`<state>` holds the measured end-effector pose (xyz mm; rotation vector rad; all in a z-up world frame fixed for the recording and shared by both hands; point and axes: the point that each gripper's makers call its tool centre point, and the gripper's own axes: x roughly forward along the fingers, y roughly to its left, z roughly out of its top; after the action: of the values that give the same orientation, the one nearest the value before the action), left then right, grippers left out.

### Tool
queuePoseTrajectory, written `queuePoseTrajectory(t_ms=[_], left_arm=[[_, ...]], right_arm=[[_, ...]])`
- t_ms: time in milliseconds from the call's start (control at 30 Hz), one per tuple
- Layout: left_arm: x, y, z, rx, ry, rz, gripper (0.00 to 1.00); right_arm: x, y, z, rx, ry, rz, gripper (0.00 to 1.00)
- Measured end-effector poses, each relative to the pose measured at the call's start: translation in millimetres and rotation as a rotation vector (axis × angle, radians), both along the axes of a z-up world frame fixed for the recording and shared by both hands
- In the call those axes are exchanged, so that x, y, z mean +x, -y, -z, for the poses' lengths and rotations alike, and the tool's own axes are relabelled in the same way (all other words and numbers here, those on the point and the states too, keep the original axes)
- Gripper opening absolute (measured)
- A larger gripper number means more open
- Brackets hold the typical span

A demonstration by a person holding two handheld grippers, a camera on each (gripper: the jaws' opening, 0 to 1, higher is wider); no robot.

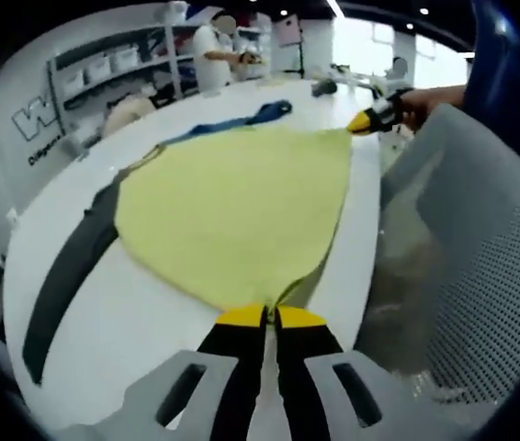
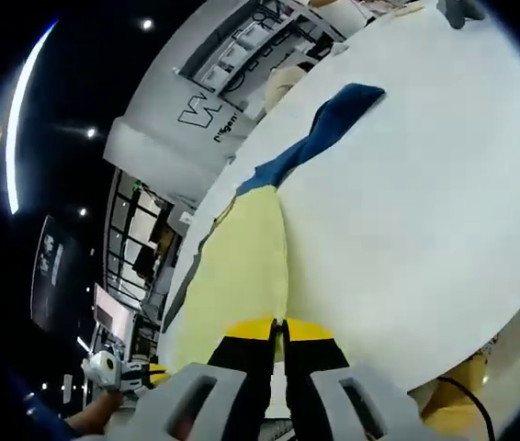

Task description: Fold the garment on the visible template until the final outline fits inside the template.

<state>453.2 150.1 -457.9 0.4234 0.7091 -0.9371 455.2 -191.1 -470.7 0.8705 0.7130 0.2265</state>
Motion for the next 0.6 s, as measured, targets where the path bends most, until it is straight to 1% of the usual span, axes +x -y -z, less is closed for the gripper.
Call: queuePoseTrajectory(t_ms=[67, 100, 133, 167, 233, 333, 367, 433, 500, 533, 567, 600], left_arm=[[1.4, 1, -3.8, -0.027, 0.006, -0.008, 0.09], [1.2, 2, -4.4, -0.034, 0.002, -0.011, 0.12], [2.2, 2, -5.4, -0.062, -0.010, -0.032, 0.18], [4.3, 2, -6.0, -0.076, -0.009, -0.045, 0.25], [13.4, 1, -11.5, -0.121, 0.011, -0.095, 0.40], [24.3, -1, -18.9, -0.178, 0.033, -0.148, 0.51], [29.4, -6, -19.8, -0.194, 0.041, -0.167, 0.53], [36.5, -11, -23.1, -0.210, 0.058, -0.208, 0.58], [45.9, -22, -26.8, -0.220, 0.083, -0.272, 0.64], [47.6, -25, -27.3, -0.220, 0.087, -0.284, 0.67], [54.0, -33, -29.6, -0.233, 0.100, -0.328, 0.69], [57.3, -38, -31.4, -0.243, 0.106, -0.354, 0.69]], right_arm=[[-6, 3, 4.7, -0.012, -0.012, 0.007, 0.00], [-6, 3, 5.9, -0.013, -0.011, 0.008, 0.03], [-7, 7, 9.1, -0.016, -0.012, 0.027, 0.08], [-8, 8, 9.0, -0.014, -0.017, 0.042, 0.12], [-10, 12, 8.0, -0.007, -0.025, 0.062, 0.13], [-5, 22, 3.1, -0.036, -0.007, 0.089, 0.14], [-1, 30, 1.5, -0.046, 0.005, 0.104, 0.16], [5, 38, -1.7, -0.051, 0.018, 0.123, 0.17], [19, 53, -16.6, -0.077, 0.063, 0.167, 0.18], [25, 58, -19.5, -0.083, 0.076, 0.174, 0.19], [34, 69, -20.4, -0.079, 0.090, 0.192, 0.21], [41, 75, -22.4, -0.078, 0.100, 0.203, 0.22]])
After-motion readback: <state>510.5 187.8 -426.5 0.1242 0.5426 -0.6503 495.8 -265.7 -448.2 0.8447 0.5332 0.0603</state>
